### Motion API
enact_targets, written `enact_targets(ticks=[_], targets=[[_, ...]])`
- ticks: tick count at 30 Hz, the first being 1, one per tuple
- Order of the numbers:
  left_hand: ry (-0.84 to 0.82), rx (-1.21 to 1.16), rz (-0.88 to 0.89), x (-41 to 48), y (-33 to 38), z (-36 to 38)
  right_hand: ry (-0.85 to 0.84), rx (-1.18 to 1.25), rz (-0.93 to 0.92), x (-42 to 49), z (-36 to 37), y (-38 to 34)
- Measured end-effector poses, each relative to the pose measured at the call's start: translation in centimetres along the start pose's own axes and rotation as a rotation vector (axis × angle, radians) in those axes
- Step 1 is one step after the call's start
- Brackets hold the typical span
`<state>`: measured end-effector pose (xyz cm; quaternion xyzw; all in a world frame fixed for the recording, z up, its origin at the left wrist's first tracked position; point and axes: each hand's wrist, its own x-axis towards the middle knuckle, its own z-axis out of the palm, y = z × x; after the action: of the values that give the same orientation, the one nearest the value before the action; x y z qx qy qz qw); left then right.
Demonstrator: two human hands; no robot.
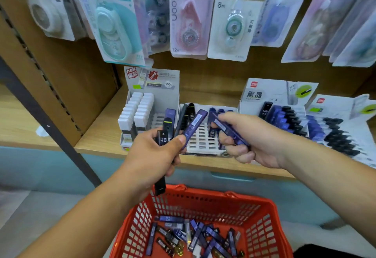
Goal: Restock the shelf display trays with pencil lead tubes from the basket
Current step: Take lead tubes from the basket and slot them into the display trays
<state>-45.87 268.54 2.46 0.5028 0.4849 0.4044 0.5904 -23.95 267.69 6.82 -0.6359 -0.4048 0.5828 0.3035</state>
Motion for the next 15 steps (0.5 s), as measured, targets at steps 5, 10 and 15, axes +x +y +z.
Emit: enact_targets(ticks=[5, 10, 15], targets=[[-0.023, 0.066, 0.007, 0.4, 0.3, 3.6, 0.131, -0.123, -0.111, -2.3, -4.3, 1.0], [-0.059, 0.146, 0.039, 1.0, 0.8, 7.4, 0.377, -0.238, -0.202, -3.1, -8.9, 2.3], [-0.046, 0.182, 0.021, 2.3, 0.4, 11.0, 0.431, -0.333, -0.267, -3.5, -13.4, 3.2]])
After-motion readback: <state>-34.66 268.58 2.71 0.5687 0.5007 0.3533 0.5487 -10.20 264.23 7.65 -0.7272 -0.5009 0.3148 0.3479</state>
